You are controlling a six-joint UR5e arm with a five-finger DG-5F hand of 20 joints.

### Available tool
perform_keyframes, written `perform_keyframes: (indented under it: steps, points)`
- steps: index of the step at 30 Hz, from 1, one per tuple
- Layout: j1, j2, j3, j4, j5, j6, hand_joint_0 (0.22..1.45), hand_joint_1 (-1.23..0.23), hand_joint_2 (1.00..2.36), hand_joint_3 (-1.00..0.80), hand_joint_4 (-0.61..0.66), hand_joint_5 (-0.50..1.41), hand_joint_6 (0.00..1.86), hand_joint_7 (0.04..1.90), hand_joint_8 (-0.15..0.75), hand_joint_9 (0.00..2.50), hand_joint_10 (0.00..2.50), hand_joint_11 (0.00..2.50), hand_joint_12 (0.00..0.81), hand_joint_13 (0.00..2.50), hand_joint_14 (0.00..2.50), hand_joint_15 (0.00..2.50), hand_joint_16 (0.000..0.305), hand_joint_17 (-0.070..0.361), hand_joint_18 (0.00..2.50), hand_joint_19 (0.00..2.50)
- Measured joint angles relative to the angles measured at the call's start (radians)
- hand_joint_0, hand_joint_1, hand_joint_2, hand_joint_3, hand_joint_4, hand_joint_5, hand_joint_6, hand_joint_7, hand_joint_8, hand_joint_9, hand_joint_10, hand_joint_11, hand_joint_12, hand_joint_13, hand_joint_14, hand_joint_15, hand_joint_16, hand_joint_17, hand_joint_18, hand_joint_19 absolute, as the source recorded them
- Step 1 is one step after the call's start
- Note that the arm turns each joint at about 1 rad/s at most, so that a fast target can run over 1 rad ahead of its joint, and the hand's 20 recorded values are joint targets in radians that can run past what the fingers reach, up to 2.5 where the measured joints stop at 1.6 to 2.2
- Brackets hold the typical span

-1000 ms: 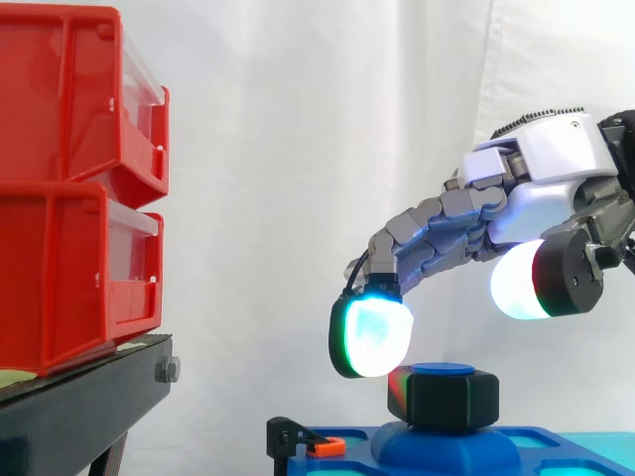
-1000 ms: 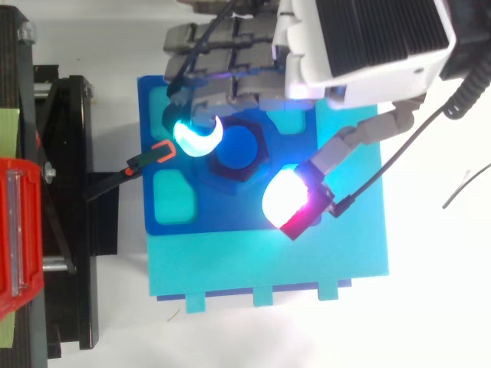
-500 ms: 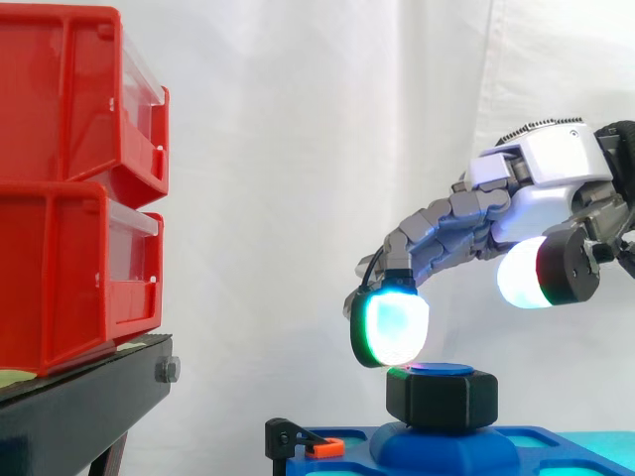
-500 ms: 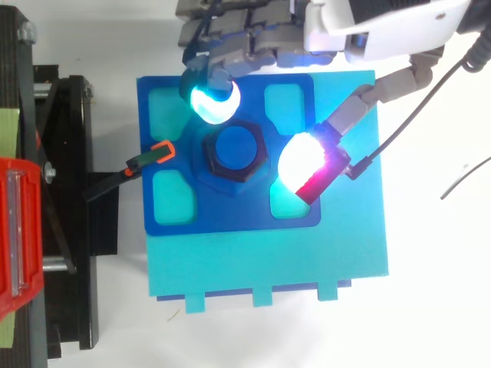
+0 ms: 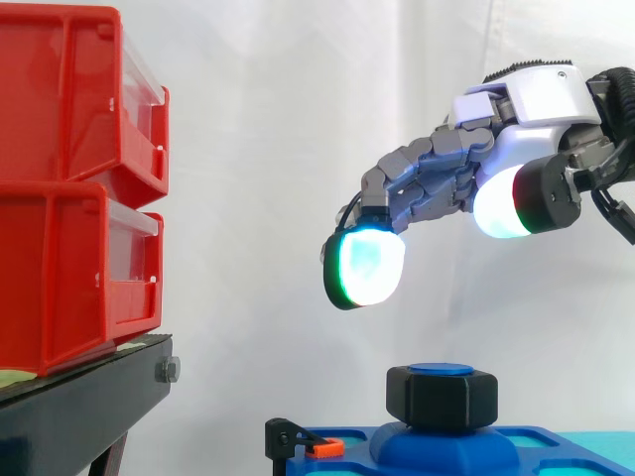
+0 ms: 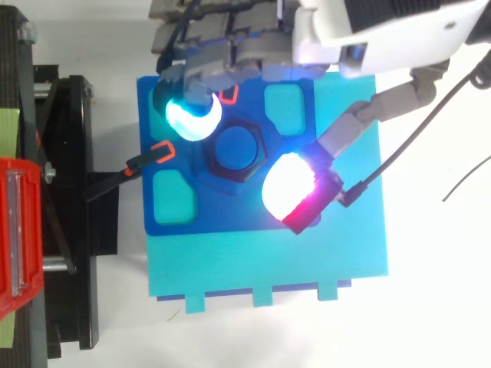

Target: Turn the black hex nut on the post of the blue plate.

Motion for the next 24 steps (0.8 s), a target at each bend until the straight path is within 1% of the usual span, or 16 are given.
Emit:
perform_keyframes:
  steps: [7, 10, 13, 15, 19, 20, 24]
  points:
    - [0.044, 0.000, -0.013, 0.009, 0.063, 0.004, 0.49, -0.48, 1.00, -0.50, 0.30, -0.16, 0.50, 0.93, 0.284, 0.40, 0.00, 0.01, 0.378, 0.08, 0.00, 0.00, 0.053, 0.120, 0.00, 0.03]
    - [0.064, 0.000, -0.013, 0.002, 0.094, 0.003, 0.49, -0.48, 1.00, -0.50, 0.29, -0.16, 0.50, 0.93, 0.285, 0.40, 0.00, 0.02, 0.379, 0.08, 0.00, 0.00, 0.053, 0.120, 0.00, 0.03]
    - [0.079, 0.000, -0.014, -0.011, 0.116, 0.002, 0.49, -0.48, 1.00, -0.50, 0.30, -0.16, 0.50, 0.93, 0.285, 0.40, 0.00, 0.01, 0.379, 0.08, 0.00, 0.00, 0.053, 0.120, 0.00, 0.03]
    - [0.086, 0.000, -0.018, -0.016, 0.125, 0.002, 0.49, -0.48, 1.00, -0.50, 0.30, -0.16, 0.50, 0.93, 0.286, 0.40, 0.00, 0.02, 0.379, 0.09, 0.00, 0.00, 0.053, 0.120, 0.00, 0.03]
    - [0.099, 0.000, -0.047, -0.005, 0.142, 0.001, 0.49, -0.48, 1.00, -0.50, 0.30, -0.16, 0.50, 0.93, 0.284, 0.40, 0.00, 0.01, 0.378, 0.09, 0.00, 0.00, 0.053, 0.120, 0.00, 0.04]
    - [0.101, 0.000, -0.057, 0.006, 0.145, 0.001, 0.49, -0.48, 1.00, -0.50, 0.29, -0.16, 0.50, 0.93, 0.284, 0.40, 0.00, 0.02, 0.378, 0.09, 0.00, 0.00, 0.053, 0.120, 0.00, 0.03]
    - [0.104, 0.000, -0.070, 0.031, 0.147, 0.002, 0.49, -0.48, 1.00, -0.50, 0.30, -0.16, 0.50, 0.93, 0.284, 0.40, 0.00, 0.02, 0.379, 0.09, 0.00, 0.00, 0.053, 0.120, 0.00, 0.04]
